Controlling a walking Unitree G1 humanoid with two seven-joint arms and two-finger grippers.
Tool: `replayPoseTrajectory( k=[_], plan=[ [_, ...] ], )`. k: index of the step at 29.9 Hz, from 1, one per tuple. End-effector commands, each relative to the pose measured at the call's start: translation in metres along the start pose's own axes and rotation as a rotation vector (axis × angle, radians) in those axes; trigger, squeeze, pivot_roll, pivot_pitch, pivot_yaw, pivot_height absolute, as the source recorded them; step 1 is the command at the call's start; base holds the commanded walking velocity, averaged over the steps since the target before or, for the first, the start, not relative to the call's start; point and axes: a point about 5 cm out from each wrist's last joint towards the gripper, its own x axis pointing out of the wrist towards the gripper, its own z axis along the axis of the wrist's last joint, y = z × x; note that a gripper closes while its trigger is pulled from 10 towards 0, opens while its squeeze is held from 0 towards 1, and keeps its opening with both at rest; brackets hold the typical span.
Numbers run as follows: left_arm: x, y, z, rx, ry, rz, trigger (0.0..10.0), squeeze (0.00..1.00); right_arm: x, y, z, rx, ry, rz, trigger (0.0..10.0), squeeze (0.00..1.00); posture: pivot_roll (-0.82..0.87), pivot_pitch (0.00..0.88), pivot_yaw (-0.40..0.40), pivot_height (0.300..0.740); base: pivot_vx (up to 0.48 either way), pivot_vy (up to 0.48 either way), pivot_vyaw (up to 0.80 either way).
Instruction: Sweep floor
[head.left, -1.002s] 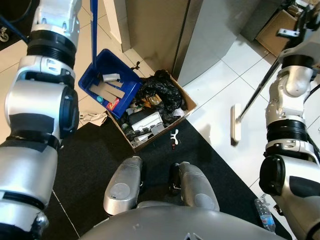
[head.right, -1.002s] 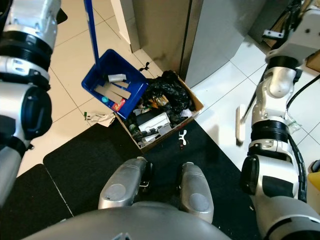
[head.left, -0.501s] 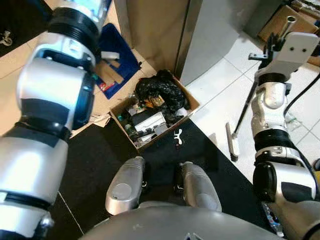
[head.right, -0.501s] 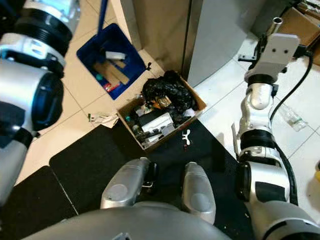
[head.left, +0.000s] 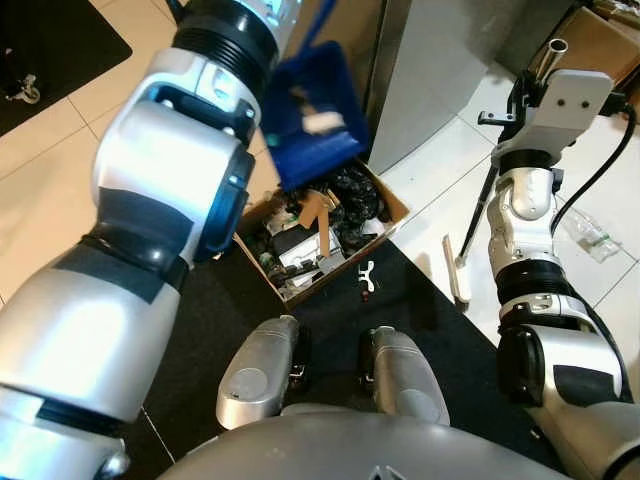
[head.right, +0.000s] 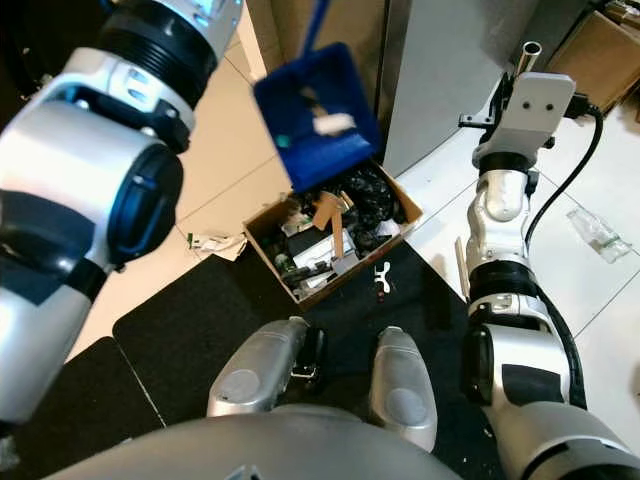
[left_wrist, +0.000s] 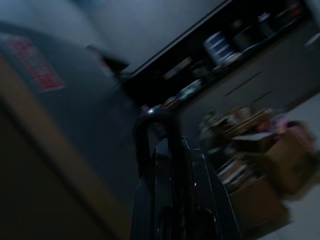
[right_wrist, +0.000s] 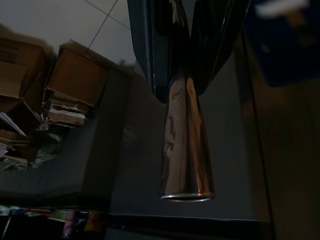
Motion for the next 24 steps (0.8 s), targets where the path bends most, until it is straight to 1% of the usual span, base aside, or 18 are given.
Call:
replayPoseTrajectory(
  k=[1, 2, 4, 5, 8, 12, 15, 17, 22, 23, 24],
  plan=[
    [0.006, -0.008, 0.014, 0.044, -0.081, -0.068, 10.0, 0.00, -0.001, 0.002, 0.001, -0.009, -0.018, 0.010, 10.0, 0.00, 0.13, 0.000, 0.099, 0.740, 0.000, 0.000, 0.00],
    [0.006, -0.011, 0.013, 0.040, -0.089, -0.086, 10.0, 0.00, -0.001, 0.002, 0.000, -0.008, -0.016, 0.009, 10.0, 0.00, 0.13, 0.000, 0.098, 0.740, 0.000, 0.000, 0.00],
    [0.006, -0.014, 0.013, 0.038, -0.094, -0.103, 10.0, 0.00, -0.001, 0.002, 0.000, -0.008, -0.016, 0.007, 10.0, 0.00, 0.13, 0.000, 0.098, 0.740, 0.000, 0.000, 0.00],
    [0.005, -0.016, 0.012, 0.050, -0.095, -0.122, 10.0, 0.00, -0.001, 0.002, 0.000, -0.007, -0.016, 0.006, 10.0, 0.00, 0.13, 0.000, 0.098, 0.740, 0.000, 0.000, 0.00],
    [0.002, -0.017, 0.010, 0.075, -0.087, -0.150, 10.0, 0.00, -0.001, 0.003, 0.000, -0.005, -0.018, 0.006, 10.0, 0.00, 0.14, 0.000, 0.096, 0.740, 0.000, 0.000, 0.00],
    [0.001, -0.018, 0.010, 0.076, -0.088, -0.162, 10.0, 0.00, 0.000, 0.004, 0.000, -0.005, -0.017, 0.007, 10.0, 0.00, 0.15, 0.000, 0.095, 0.740, 0.000, 0.000, 0.00],
    [0.000, -0.018, 0.009, 0.063, -0.090, -0.162, 10.0, 0.00, 0.001, 0.005, 0.001, -0.001, -0.016, 0.010, 10.0, 0.00, 0.15, 0.000, 0.094, 0.740, 0.000, 0.000, 0.00],
    [-0.001, -0.015, 0.009, 0.033, -0.087, -0.134, 10.0, 0.00, 0.002, 0.006, 0.001, 0.001, -0.016, 0.011, 10.0, 0.00, 0.15, 0.000, 0.095, 0.740, 0.000, 0.000, 0.00],
    [-0.002, -0.014, 0.008, 0.040, -0.079, -0.136, 10.0, 0.00, 0.002, 0.006, 0.001, 0.002, -0.015, 0.011, 10.0, 0.00, 0.15, 0.000, 0.095, 0.740, 0.000, 0.000, 0.00],
    [-0.001, -0.011, 0.007, 0.006, -0.072, -0.109, 10.0, 0.00, 0.002, 0.006, 0.001, 0.003, -0.014, 0.011, 10.0, 0.00, 0.15, 0.000, 0.095, 0.740, 0.000, 0.000, 0.00],
    [-0.001, -0.011, 0.007, 0.006, -0.072, -0.109, 10.0, 0.00, 0.002, 0.006, 0.001, 0.003, -0.014, 0.011, 10.0, 0.00, 0.15, 0.000, 0.095, 0.740, 0.000, 0.000, 0.00]
  ],
)
